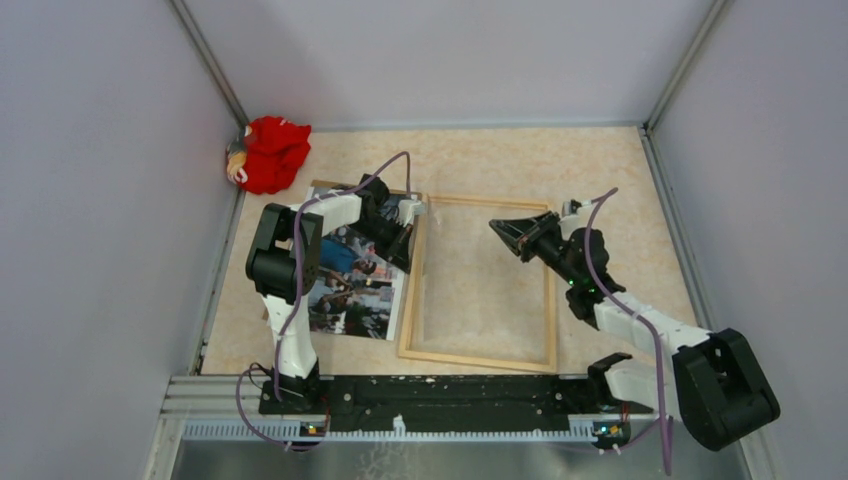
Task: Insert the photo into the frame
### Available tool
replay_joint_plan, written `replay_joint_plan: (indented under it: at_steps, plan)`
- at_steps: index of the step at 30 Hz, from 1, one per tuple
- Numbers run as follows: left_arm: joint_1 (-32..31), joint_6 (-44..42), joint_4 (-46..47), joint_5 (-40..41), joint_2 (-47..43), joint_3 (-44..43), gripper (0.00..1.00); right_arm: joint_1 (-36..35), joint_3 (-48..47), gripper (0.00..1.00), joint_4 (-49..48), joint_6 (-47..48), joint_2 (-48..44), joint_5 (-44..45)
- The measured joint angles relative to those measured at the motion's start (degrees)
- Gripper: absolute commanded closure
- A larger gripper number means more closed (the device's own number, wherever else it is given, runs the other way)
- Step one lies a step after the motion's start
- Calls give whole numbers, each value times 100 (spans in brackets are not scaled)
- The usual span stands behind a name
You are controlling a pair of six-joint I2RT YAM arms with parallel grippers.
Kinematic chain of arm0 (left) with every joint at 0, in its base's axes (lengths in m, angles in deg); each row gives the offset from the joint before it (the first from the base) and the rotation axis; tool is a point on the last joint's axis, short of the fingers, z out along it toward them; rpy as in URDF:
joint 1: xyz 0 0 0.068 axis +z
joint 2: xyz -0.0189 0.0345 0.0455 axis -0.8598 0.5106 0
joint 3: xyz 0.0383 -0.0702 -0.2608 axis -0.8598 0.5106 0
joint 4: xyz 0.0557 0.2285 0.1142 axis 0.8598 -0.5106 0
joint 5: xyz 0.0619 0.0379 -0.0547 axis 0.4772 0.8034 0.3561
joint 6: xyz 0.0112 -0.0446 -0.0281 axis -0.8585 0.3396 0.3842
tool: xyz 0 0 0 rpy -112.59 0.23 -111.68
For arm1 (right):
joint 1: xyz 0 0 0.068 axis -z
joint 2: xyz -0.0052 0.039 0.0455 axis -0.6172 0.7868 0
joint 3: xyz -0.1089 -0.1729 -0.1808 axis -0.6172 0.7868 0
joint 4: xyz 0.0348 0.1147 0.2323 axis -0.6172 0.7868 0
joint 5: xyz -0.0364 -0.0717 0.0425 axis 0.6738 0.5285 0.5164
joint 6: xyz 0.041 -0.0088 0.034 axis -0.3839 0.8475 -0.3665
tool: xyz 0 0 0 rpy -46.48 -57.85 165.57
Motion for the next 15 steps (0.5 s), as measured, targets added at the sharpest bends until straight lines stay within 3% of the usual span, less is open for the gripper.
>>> replay_joint_plan:
  at_steps: [15]
  plan:
    - [59, 37, 24, -28, -17, 28, 100, -610, -433, 100, -7, -136, 369, 389]
